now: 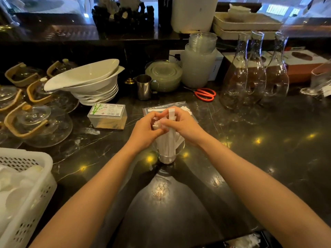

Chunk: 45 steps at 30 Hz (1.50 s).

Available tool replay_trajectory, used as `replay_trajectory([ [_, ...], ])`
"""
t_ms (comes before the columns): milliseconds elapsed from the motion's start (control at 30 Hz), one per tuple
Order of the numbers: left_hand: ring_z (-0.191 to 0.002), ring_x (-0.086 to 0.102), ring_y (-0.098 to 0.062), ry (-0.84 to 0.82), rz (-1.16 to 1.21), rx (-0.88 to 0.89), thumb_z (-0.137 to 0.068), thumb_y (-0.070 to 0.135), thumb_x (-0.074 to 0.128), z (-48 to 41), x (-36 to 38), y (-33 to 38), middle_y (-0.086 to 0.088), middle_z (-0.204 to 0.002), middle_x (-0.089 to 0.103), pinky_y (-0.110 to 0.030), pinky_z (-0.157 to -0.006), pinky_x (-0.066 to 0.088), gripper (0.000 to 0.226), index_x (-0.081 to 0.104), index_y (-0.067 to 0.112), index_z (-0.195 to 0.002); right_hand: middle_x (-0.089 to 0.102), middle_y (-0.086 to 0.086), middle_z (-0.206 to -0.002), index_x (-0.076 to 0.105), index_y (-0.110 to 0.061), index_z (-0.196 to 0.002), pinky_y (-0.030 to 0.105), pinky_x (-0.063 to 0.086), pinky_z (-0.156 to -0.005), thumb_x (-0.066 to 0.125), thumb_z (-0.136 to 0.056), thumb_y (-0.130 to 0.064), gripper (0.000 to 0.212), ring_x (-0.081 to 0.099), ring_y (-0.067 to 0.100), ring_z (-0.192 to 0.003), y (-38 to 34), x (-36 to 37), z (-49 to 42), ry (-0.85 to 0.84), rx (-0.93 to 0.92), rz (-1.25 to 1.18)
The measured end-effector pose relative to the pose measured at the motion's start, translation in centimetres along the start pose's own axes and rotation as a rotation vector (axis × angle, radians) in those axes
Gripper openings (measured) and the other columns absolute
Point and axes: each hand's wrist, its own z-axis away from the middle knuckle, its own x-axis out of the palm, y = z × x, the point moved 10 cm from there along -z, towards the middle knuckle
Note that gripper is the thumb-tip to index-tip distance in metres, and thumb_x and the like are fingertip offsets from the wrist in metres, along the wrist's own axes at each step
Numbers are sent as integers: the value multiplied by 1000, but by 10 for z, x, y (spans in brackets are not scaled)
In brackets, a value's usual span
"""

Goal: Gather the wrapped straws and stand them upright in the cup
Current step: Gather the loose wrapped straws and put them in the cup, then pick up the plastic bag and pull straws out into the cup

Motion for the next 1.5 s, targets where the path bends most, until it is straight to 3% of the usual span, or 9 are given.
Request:
replay_trajectory([
  [133, -86, 60, -11, 75, -36, 72, -79, 16, 63, 2, -8, 9, 0, -97, 64, -23, -76, 49, 26, 60, 20, -105, 58, 6, -100, 56, -15, -100, 38, 48, -82, 54, -86, -19, 15, 57, 27, -94, -6, -8, 1, 71, -45, 88],
  [333, -83, 62, -11, 131, -114, 90, -79, 11, 63, 2, -11, 8, -14, -95, 72, -17, -72, 47, 24, 65, 5, -101, 56, 2, -81, 59, -1, -94, 33, 41, -76, 45, -91, -15, 20, 52, 20, -83, -4, -3, 3, 82, -68, 234],
  [467, -85, 63, -23, 136, -283, 160, -80, 16, 62, 1, -12, 10, -16, -92, 71, -37, -75, 52, 22, 67, 6, -99, 64, 16, -100, 61, -3, -102, 25, 38, -76, 36, -95, -16, 29, 56, 24, -94, 3, 1, 1, 67, -59, 383],
  [633, -74, 48, -22, 197, -404, 144, -81, 19, 61, 0, -17, 2, -6, -82, 48, -40, -65, 45, 23, 67, 8, -100, 53, 7, -72, 57, 0, -85, 31, 36, -66, 34, -96, -16, 30, 47, 17, -70, 10, 6, -2, 24, -11, 422],
  [833, -77, 45, -16, 217, -416, 115, -81, 19, 61, -3, -21, -7, -9, -96, 45, -32, -66, 43, 34, 57, 14, -115, 53, 13, -124, 40, -11, -128, 24, 37, -86, 43, -91, -9, 38, 49, 17, -107, 5, -2, -2, 94, -67, 441],
  [1033, -85, 47, -15, 216, -421, 62, -80, 25, 62, -8, -21, -13, -13, -117, 46, -33, -69, 45, 54, 37, 20, -128, 49, 14, -122, 47, -8, -122, 11, 26, -79, 49, -86, 0, 37, 38, 7, -95, -9, 3, -4, 78, -230, 651],
  [1267, -94, 45, -14, 199, -268, 139, -81, 28, 60, -15, -34, 4, -12, -126, 41, -33, -77, 45, 55, 36, 18, -130, 49, 10, -127, 46, -9, -124, 12, 31, -89, 56, -84, -12, 42, 41, 6, -108, -48, -13, -8, 132, -341, 526],
  [1367, -110, 41, -14, 207, -190, 129, -86, 26, 53, -30, -46, 5, -12, -135, 40, -31, -89, 38, 49, 36, 17, -132, 45, 7, -136, 40, -13, -131, 8, 24, -91, 55, -86, -19, 48, 40, 12, -123, -54, -25, -24, 128, -293, 532],
  [1500, -127, 39, -23, 195, -98, -11, -90, 25, 45, -58, -56, -21, -12, -139, 43, -33, -97, 34, 42, 39, 20, -132, 35, 4, -147, 29, -17, -138, 21, 25, -99, 53, -88, -27, 56, 32, 16, -134, -35, -35, -53, 20, -129, 570],
])
